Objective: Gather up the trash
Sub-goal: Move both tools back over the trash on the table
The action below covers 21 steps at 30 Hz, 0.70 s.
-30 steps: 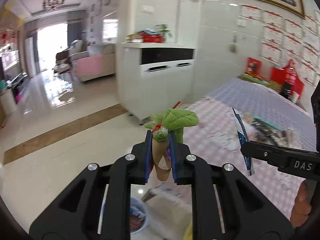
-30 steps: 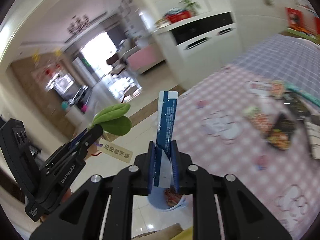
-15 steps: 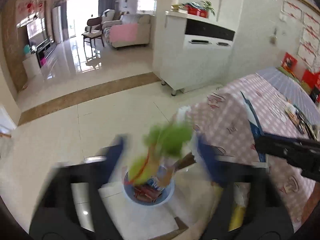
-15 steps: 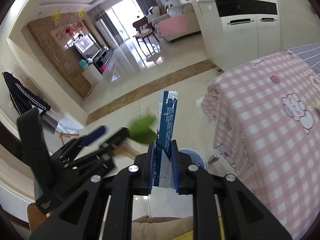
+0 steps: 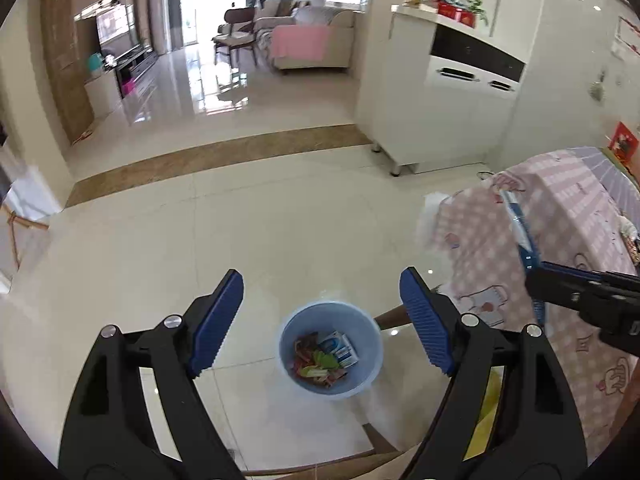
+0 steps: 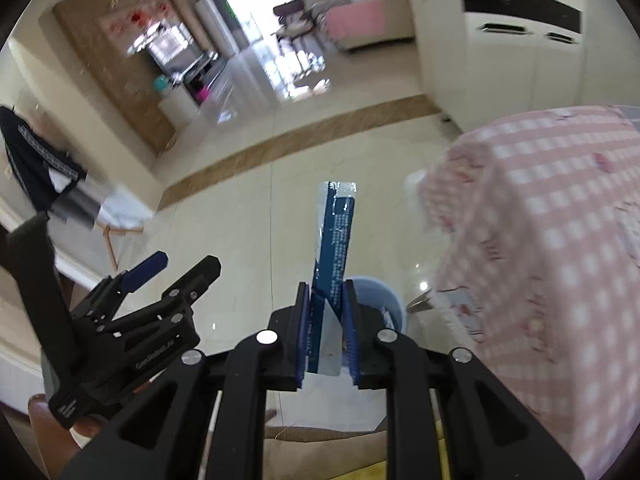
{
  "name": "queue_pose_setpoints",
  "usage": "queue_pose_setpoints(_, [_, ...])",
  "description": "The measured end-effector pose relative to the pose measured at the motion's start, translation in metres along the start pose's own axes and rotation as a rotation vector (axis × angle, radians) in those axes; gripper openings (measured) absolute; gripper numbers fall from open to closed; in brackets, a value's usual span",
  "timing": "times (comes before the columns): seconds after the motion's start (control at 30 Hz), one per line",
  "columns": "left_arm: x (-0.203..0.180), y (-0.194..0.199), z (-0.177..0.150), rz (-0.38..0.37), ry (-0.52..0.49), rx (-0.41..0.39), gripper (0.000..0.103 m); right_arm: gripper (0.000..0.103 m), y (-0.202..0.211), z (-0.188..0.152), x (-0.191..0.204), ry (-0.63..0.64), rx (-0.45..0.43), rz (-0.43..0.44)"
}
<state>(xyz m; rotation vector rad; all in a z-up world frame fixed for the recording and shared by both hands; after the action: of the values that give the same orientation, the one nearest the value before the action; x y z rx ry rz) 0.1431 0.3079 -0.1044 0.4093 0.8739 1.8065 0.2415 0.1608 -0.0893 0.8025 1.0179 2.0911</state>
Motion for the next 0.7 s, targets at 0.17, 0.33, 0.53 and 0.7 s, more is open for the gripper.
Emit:
queue_pose_setpoints(0.17, [0.014,0.005,-0.006,0.041,0.033,0.009,0.079,0.080,-0.016,0.001,0.019,0.045,-0.020,-0.047])
queue_pose_setpoints(0.33, [0.015,0.011,-0.013,0.031,0.032,0.010,0.080,0.080,-0.023,-0.005,0.019,0.059,0.002,-0.037])
queue_pose_setpoints(0.53, [0.001,0.014,-0.013,0.006,0.009,-0.001,0.080,0.080,-0.014,-0.009,-0.003,0.002,0.003,-0.046])
queue_pose_setpoints(0.7, [-0.025,0.020,-0.005,-0.039,-0.029,-0.030,0.080,0.080,0.007,-0.018,-0.023,-0.053,-0.019,-0.033])
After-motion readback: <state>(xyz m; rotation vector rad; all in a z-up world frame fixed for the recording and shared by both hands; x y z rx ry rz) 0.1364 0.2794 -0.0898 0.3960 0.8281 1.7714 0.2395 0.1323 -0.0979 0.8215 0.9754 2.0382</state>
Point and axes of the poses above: each gripper's, at about its wrist camera, not at the fingertips, and y roughly against the way its jaws point, x to its left, z to its top, the point moved 1 cm from there along -y, roughly the way its jaws point, and after that the axes turned 4 degrees about -z, right-handed, at the moved point
